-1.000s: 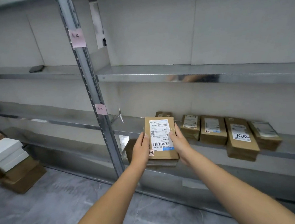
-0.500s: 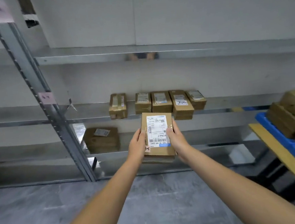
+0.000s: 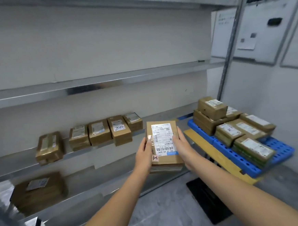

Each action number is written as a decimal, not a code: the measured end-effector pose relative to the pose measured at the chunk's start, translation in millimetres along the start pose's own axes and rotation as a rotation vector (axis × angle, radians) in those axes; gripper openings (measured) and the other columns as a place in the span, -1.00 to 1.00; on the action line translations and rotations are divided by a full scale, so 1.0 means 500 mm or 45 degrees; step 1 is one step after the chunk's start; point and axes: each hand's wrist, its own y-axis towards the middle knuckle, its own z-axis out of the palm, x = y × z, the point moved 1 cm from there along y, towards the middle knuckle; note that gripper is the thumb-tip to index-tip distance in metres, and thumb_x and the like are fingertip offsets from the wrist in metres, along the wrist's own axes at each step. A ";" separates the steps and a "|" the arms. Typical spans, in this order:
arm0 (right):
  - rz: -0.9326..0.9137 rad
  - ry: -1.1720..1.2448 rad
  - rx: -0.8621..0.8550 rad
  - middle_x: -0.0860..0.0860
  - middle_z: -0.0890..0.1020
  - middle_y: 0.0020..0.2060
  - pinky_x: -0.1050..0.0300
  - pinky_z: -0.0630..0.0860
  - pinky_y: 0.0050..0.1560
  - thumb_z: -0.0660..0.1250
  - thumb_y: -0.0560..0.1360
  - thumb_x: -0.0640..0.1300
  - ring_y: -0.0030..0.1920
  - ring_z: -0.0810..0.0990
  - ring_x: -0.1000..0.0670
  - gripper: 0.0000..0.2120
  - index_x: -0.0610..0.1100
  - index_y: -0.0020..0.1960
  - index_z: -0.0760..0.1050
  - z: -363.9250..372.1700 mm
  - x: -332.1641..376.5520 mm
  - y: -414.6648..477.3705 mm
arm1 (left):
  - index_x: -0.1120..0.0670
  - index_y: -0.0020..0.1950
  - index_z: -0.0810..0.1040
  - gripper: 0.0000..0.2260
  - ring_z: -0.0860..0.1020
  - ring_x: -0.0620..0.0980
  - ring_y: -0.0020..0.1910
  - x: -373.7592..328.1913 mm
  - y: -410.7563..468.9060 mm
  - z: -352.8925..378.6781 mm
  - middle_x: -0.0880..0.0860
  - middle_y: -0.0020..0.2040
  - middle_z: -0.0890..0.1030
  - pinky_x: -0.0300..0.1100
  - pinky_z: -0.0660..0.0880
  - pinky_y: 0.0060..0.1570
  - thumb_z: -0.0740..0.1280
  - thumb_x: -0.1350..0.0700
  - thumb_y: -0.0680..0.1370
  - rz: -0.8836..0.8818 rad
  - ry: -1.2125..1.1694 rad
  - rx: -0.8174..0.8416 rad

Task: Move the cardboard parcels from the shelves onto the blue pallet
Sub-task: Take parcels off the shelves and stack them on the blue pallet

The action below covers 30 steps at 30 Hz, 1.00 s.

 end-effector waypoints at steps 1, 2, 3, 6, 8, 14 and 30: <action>-0.007 0.001 -0.015 0.02 0.48 0.38 -0.09 0.52 0.25 0.01 0.69 -0.05 0.22 0.57 -0.01 -0.51 0.20 0.57 -0.01 -0.037 0.004 0.009 | -0.27 -0.03 0.51 -0.81 0.69 -0.19 -0.20 -0.003 0.007 0.039 -0.23 -0.17 0.71 -0.35 0.54 -0.38 0.15 -0.04 0.68 0.011 0.000 0.017; -0.015 -0.003 -0.032 0.04 0.47 0.39 0.01 0.56 0.16 0.01 0.69 -0.05 0.18 0.58 0.03 -0.51 0.19 0.57 -0.02 -0.078 0.005 0.019 | -0.25 -0.01 0.52 -0.81 0.69 -0.20 -0.20 -0.004 0.012 0.083 -0.23 -0.17 0.71 -0.36 0.53 -0.37 0.14 -0.03 0.68 0.020 -0.002 0.033; -0.028 -0.007 -0.050 0.07 0.45 0.39 0.15 0.56 0.04 0.01 0.68 -0.05 0.12 0.58 0.10 -0.51 0.19 0.57 -0.02 -0.120 0.007 0.028 | -0.23 0.00 0.53 -0.80 0.69 -0.21 -0.19 -0.005 0.014 0.126 -0.23 -0.16 0.71 -0.35 0.53 -0.36 0.14 -0.03 0.68 0.034 -0.003 0.046; -0.072 -0.005 -0.098 0.10 0.41 0.42 0.21 0.51 0.08 0.02 0.68 -0.06 0.16 0.55 0.10 -0.51 0.18 0.57 0.01 -0.251 0.011 0.057 | -0.23 -0.01 0.54 -0.78 0.68 -0.26 -0.18 -0.004 0.027 0.258 -0.24 -0.16 0.71 -0.38 0.52 -0.32 0.13 -0.03 0.68 0.074 -0.019 0.088; -0.073 0.005 -0.118 0.10 0.43 0.41 0.14 0.53 0.10 0.01 0.68 -0.04 0.16 0.56 0.10 -0.51 0.22 0.56 0.01 -0.338 0.015 0.070 | -0.24 -0.01 0.54 -0.79 0.68 -0.24 -0.18 -0.005 0.034 0.347 -0.22 -0.16 0.71 -0.34 0.54 -0.28 0.13 -0.04 0.68 0.078 -0.005 0.103; -0.009 0.048 -0.236 0.03 0.49 0.36 -0.13 0.55 0.21 0.02 0.68 0.01 0.18 0.59 -0.02 -0.53 0.29 0.53 0.02 -0.579 0.001 0.094 | -0.14 0.24 0.53 -0.76 0.63 -0.22 -0.05 0.007 0.032 0.588 -0.17 -0.02 0.67 -0.31 0.48 -0.18 0.13 -0.06 0.67 0.088 0.041 0.168; 0.024 0.146 -0.385 -0.02 0.56 0.27 -0.01 0.63 0.00 0.08 0.68 -0.07 0.09 0.64 -0.01 -0.51 0.22 0.55 0.06 -0.849 -0.047 0.280 | -0.24 0.46 0.29 -0.68 0.50 -0.13 0.27 0.054 0.190 0.881 -0.21 0.26 0.50 -0.23 0.52 0.14 0.09 -0.08 0.69 0.085 0.126 0.385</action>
